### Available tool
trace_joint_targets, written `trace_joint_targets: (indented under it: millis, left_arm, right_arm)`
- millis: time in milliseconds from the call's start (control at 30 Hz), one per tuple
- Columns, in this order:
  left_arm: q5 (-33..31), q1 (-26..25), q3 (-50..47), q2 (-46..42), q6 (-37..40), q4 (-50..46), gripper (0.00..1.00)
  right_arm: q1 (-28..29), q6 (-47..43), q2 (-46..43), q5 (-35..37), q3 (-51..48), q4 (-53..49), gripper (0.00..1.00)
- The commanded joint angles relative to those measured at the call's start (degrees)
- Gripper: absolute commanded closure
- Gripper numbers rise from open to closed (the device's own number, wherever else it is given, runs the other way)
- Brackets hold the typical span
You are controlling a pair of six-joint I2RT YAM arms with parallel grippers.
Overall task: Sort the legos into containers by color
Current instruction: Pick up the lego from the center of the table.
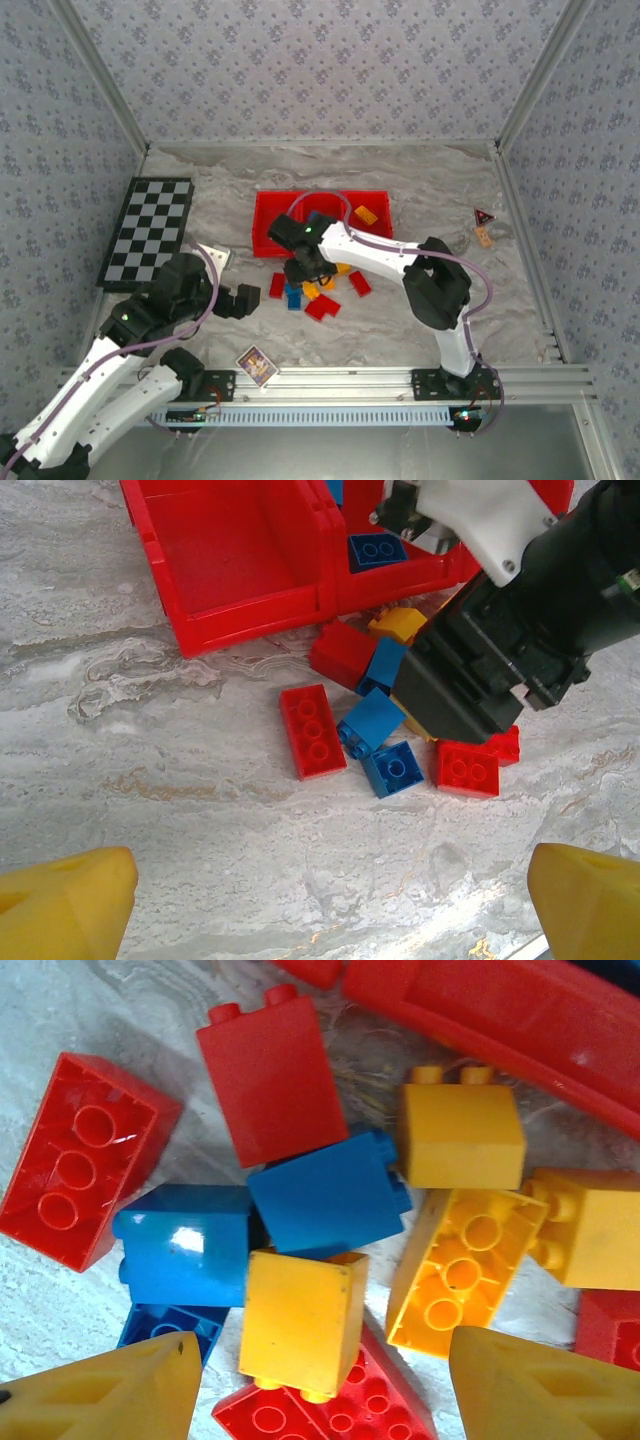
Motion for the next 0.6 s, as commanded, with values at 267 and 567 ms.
trace_joint_targets:
  millis: [267, 567]
  left_arm:
    - [-0.80, -0.24, 0.08, -2.69, 0.84, 0.42, 0.00]
    - [-0.75, -0.25, 0.20, -2.73, 0.83, 0.44, 0.00]
  right_arm:
    - [1.97, -0.59, 4.83, -0.63, 3.86, -6.19, 0.37]
    - [3.16, -1.18, 7.66, 2.10, 5.71, -9.03, 0.42]
